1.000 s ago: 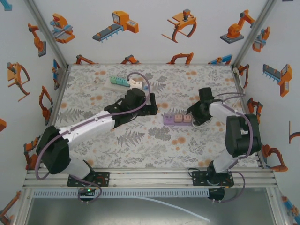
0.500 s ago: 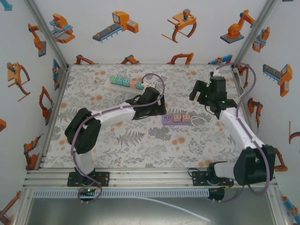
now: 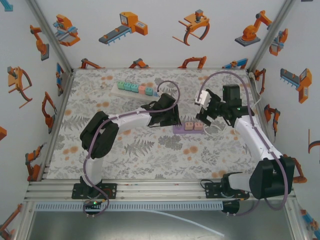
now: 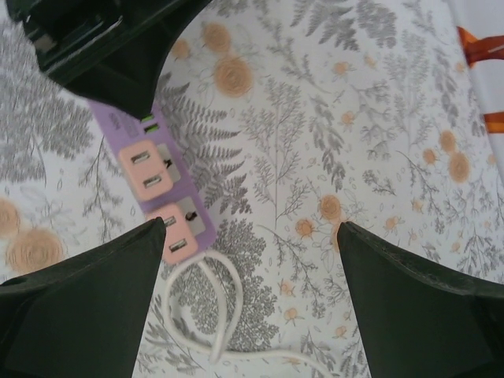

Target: Pull the plug off the socket

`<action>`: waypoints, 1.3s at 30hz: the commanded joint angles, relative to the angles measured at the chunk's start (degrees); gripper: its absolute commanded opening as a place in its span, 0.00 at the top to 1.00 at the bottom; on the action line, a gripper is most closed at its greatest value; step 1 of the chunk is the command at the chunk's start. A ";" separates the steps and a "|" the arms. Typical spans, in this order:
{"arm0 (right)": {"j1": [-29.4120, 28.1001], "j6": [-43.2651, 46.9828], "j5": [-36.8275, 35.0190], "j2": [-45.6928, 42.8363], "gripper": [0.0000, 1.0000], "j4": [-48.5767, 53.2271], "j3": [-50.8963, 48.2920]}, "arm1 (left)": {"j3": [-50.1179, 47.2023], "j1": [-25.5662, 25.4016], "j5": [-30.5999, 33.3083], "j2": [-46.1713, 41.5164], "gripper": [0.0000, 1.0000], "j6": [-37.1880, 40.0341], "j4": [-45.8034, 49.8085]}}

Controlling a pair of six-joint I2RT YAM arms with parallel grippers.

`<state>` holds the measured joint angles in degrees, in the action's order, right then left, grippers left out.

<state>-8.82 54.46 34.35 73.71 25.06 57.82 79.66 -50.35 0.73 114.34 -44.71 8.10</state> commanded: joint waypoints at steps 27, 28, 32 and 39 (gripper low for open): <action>-2.78 12.78 -1.19 16.79 0.52 6.63 1.33 | -0.64 0.74 -4.91 2.57 0.54 1.73 1.91; -2.86 12.87 -1.44 16.89 0.53 6.49 1.20 | -0.64 0.71 -4.87 2.72 0.55 1.68 1.95; -2.93 14.03 -2.79 17.42 0.53 6.62 0.88 | -0.56 0.52 -5.04 3.32 0.55 1.64 2.02; -3.13 14.19 -1.65 18.83 0.58 7.55 2.03 | -0.47 0.25 -4.43 4.04 0.55 1.55 2.46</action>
<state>-11.46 67.68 31.94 91.88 32.23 58.89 79.64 -49.84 -4.05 116.79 -44.05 8.54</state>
